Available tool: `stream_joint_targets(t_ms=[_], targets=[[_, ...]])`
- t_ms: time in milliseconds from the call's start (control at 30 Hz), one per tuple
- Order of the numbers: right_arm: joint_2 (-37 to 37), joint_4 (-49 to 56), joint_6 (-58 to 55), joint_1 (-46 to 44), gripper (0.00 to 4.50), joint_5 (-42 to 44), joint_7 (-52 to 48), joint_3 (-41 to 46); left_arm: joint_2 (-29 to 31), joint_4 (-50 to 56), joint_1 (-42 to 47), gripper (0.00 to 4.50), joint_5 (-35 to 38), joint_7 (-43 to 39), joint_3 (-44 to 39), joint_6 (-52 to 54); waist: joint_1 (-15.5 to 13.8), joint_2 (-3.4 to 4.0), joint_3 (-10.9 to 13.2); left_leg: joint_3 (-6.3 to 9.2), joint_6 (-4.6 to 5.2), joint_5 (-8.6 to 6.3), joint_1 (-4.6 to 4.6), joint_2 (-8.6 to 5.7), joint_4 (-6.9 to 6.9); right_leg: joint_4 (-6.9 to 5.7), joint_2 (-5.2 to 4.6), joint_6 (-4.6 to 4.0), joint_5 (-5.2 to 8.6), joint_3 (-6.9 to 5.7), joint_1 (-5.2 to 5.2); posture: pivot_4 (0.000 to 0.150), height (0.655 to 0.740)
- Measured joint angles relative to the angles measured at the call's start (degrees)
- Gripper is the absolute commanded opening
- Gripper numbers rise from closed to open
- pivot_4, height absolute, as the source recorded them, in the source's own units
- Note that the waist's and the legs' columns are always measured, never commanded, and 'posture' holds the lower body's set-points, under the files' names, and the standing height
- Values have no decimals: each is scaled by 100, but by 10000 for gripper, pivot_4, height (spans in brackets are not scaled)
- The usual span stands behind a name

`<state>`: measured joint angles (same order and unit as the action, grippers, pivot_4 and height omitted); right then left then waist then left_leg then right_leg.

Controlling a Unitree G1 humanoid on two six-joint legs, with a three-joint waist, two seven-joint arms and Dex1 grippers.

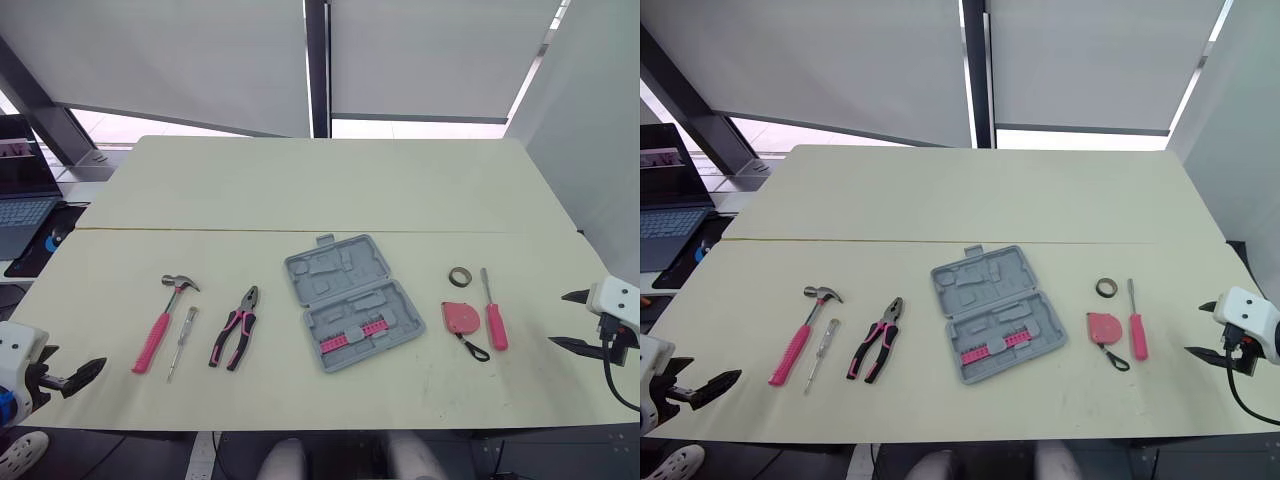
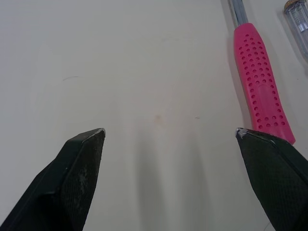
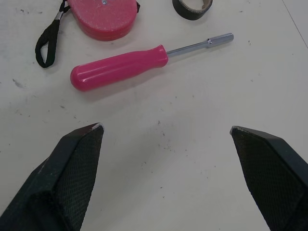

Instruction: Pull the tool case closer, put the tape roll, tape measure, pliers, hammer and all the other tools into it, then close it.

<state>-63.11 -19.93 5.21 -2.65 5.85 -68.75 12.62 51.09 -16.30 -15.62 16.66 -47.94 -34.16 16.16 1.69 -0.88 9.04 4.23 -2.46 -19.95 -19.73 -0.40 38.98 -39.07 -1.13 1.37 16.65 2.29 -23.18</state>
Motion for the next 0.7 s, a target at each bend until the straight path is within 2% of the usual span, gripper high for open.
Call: stream_joint_targets(t_ms=[700], targets=[[2, 5, -249, -80, 44810, 43, 56, -48, -53, -49, -50, 45000, 369, -46, -417, 179, 1, 0, 0, 0, 0, 0, 0, 0, 0, 0, 0, 0, 0, 0, 0, 1500, 7400]])
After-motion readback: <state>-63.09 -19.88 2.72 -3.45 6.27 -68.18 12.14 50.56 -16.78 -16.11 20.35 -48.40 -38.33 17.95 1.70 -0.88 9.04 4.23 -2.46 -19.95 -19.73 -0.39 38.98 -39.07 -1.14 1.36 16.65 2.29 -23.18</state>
